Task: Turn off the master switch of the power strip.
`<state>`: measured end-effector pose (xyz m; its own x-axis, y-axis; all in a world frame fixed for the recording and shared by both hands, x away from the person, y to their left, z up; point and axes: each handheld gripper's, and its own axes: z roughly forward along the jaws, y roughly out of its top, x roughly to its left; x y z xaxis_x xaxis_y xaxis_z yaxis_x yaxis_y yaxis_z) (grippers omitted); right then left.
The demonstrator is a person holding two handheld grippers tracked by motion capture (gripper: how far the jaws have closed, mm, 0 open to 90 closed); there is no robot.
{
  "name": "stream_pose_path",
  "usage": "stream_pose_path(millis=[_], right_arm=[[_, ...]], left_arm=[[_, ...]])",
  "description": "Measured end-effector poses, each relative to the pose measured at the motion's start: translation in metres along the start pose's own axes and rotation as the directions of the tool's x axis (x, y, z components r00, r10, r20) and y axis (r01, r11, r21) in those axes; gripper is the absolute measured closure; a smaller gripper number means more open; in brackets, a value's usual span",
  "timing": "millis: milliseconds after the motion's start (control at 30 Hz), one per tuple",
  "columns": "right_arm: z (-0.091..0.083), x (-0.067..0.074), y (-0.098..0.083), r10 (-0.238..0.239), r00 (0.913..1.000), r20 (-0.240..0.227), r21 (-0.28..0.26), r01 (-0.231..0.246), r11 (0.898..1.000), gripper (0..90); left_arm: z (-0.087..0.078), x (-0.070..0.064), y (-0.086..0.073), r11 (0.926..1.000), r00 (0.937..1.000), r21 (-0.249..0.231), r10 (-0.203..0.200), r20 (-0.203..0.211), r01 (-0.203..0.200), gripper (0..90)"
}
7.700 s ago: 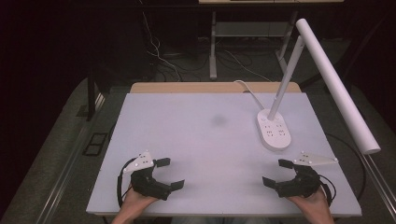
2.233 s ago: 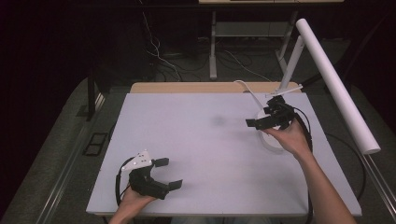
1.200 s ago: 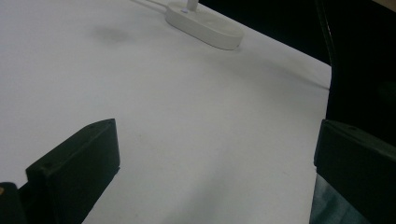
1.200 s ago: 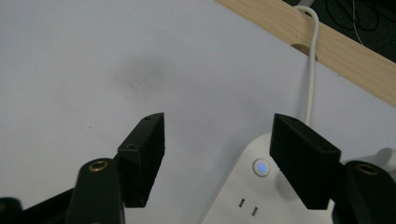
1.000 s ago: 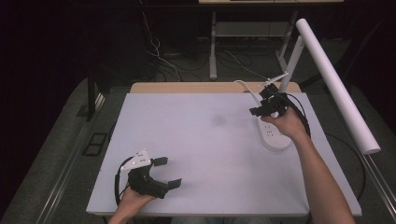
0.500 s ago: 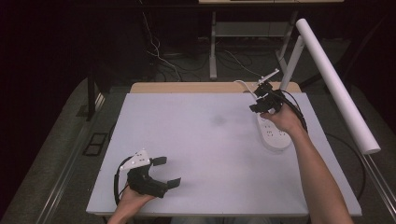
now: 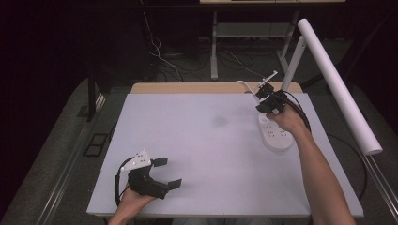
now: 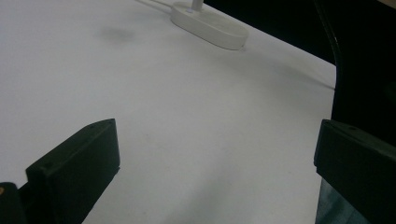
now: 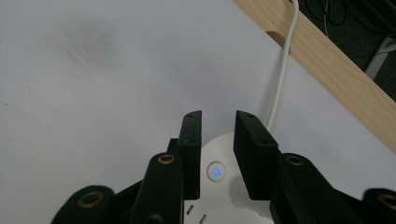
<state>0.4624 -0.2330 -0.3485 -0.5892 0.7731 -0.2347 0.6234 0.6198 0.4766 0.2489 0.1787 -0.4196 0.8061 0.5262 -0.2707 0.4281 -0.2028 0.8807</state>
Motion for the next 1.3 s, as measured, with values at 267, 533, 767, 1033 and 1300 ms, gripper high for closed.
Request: stream_pose_path(millis=[267, 533, 767, 1033, 1300], right_arm=[[0.004, -0.001, -0.003, -0.013, 0.9997, 0.021, 0.022, 0.013, 1.0, 83.3], [0.013, -0.003, -0.008, -0.025, 0.9995, 0.021, 0.041, 0.024, 0.999, 89.3], [0.022, -0.005, -0.013, -0.02, 0.9996, 0.02, 0.063, 0.019, 0.998, 89.4], [0.029, -0.006, -0.02, -0.008, 0.9999, 0.012, 0.074, 0.007, 0.997, 89.5], [0.04, -0.005, -0.025, -0.002, 1.0, -0.001, 0.077, 0.002, 0.997, 89.5]], left_arm=[[0.0, 0.0, 0.0, 1.0, 1.0, -0.001, 0.0, 0.001, 0.0, 0.0], [0.0, 0.0, 0.0, 1.0, 1.0, 0.0, -0.001, 0.0, 0.001, 0.0], [0.0, 0.0, 0.0, 1.0, 1.0, 0.0, -0.002, -0.001, 0.002, 0.0], [0.0, 0.0, 0.0, 1.0, 1.0, 0.003, 0.0, -0.001, 0.0, 0.0], [0.0, -0.001, -0.001, 1.0, 1.0, 0.003, 0.0, -0.001, 0.0, 0.0]])
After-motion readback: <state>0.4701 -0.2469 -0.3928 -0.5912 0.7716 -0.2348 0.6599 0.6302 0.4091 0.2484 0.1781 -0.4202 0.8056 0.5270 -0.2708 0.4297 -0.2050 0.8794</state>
